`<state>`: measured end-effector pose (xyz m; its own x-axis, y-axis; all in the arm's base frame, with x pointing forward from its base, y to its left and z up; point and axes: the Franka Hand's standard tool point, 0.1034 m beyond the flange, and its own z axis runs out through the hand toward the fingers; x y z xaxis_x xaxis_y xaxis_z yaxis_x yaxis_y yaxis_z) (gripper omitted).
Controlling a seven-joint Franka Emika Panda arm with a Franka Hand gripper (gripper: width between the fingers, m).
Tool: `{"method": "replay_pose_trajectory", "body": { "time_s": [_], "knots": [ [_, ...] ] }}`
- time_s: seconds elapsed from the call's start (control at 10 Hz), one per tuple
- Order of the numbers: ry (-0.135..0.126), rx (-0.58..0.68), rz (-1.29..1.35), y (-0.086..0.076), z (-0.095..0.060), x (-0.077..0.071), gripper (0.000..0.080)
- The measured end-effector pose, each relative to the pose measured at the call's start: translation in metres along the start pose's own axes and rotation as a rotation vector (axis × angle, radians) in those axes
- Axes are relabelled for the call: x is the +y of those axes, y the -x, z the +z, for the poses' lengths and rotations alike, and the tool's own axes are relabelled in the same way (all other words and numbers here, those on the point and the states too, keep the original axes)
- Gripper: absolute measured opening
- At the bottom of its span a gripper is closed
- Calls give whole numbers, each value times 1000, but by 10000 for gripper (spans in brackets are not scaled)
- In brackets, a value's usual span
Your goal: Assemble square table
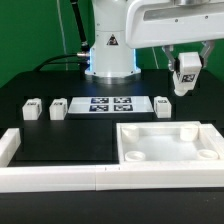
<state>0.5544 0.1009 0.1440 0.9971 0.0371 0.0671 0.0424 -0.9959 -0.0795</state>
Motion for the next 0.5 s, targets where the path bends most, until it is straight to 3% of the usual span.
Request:
{"method": "replay_pose_trajectory", "body": {
  "time_s": [0.3,0.5],
  "knots": [
    [-21,257,-4,-57,4,-15,290],
    [-55,413,19,-67,8,-53,290]
  ]
}}
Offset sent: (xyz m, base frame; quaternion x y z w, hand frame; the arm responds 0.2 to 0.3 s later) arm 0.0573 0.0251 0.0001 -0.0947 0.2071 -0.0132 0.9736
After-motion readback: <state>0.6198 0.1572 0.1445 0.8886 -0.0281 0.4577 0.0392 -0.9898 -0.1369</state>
